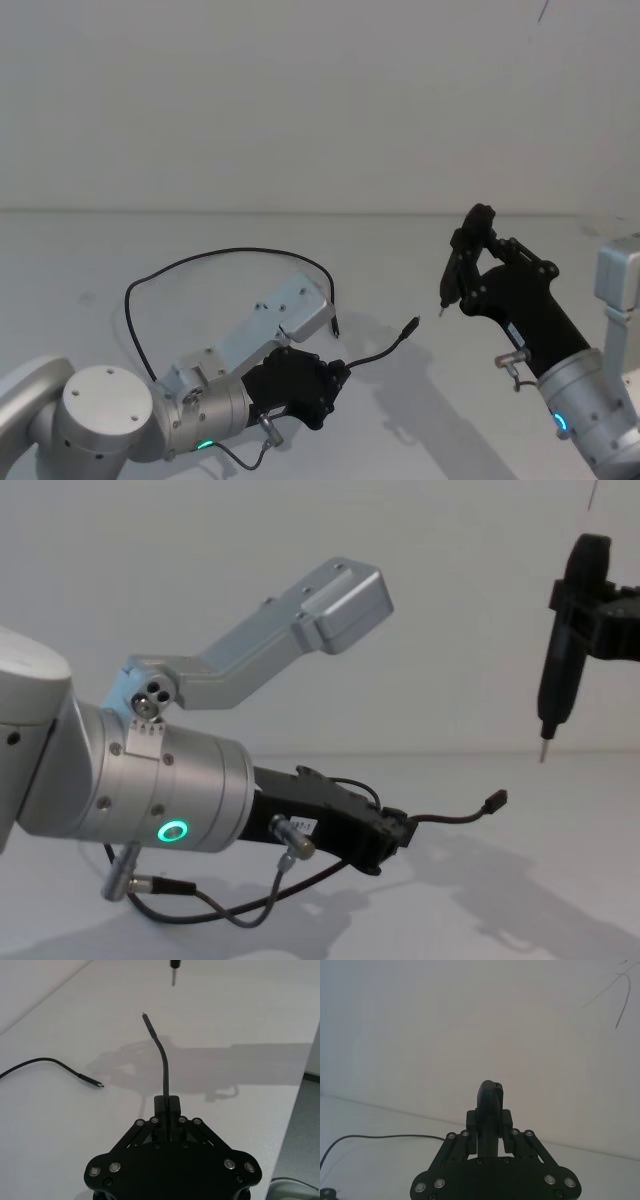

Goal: Pick up the data cable with the one hand.

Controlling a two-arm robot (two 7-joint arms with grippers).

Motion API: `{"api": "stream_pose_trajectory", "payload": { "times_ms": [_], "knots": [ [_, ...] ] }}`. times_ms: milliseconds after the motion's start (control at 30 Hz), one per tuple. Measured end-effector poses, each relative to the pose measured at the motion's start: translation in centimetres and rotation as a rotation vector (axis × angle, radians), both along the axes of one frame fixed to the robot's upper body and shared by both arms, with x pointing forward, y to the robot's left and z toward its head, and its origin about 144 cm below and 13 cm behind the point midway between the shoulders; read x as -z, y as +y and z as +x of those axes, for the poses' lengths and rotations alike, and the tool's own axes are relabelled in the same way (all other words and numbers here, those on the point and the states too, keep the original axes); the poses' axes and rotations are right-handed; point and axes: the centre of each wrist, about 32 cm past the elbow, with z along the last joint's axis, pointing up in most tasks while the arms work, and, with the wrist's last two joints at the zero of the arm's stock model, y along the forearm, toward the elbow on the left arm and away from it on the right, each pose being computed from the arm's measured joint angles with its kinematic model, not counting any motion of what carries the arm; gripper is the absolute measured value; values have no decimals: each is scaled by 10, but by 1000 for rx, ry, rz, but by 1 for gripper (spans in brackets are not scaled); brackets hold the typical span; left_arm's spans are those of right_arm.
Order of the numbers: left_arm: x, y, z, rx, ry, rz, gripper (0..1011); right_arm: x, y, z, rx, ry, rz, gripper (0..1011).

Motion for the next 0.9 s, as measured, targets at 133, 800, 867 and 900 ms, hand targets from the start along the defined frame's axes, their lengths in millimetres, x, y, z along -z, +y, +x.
{"api": "stream_pose_trajectory", "payload": {
  "times_ms": [133,800,867,900],
  "knots": [
    [0,1,-1,-1,-3,0,40,3,3,5,-4,0,7,279],
    [-1,4,-3,-2,-12,1,40,25,13,36,12,31,39,279],
    [-1,4,-3,-2,-13,1,40,27,13,38,14,35,39,279],
    [-1,4,-3,-2,-13,1,40,27,13,39,14,36,39,279]
  ]
}}
